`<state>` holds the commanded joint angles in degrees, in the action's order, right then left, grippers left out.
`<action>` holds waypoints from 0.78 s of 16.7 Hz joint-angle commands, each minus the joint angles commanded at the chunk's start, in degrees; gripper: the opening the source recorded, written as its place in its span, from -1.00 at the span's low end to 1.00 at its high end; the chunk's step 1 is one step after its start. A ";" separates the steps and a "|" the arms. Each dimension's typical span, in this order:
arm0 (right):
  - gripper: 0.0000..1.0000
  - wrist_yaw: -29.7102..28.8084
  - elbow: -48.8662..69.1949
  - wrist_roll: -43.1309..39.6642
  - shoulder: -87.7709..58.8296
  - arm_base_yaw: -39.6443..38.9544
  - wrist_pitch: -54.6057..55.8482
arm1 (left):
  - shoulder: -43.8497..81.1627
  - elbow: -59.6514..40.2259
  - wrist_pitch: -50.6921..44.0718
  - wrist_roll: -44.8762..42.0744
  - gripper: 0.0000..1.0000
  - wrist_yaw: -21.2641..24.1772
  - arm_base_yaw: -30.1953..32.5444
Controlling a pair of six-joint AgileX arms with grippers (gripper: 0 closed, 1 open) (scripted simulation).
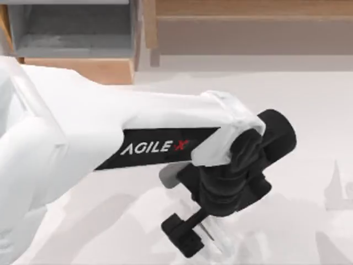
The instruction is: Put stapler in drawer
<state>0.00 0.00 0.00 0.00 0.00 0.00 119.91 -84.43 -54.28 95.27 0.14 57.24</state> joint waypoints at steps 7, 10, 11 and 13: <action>1.00 0.00 0.00 0.00 0.00 0.00 0.00 | 1.50 2.23 3.28 0.04 0.85 0.01 0.06; 1.00 0.00 0.00 0.00 0.00 0.00 0.00 | 1.50 2.23 3.28 0.04 0.40 0.01 0.06; 1.00 0.00 0.00 0.00 0.00 0.00 0.00 | 1.50 2.23 3.28 0.04 0.25 0.01 0.06; 1.00 0.00 0.00 0.00 0.00 0.00 0.00 | 1.50 2.23 3.28 0.04 -0.06 0.01 0.06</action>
<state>0.00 0.00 0.00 0.00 0.00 0.00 121.41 -82.19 -51.00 95.31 0.15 57.30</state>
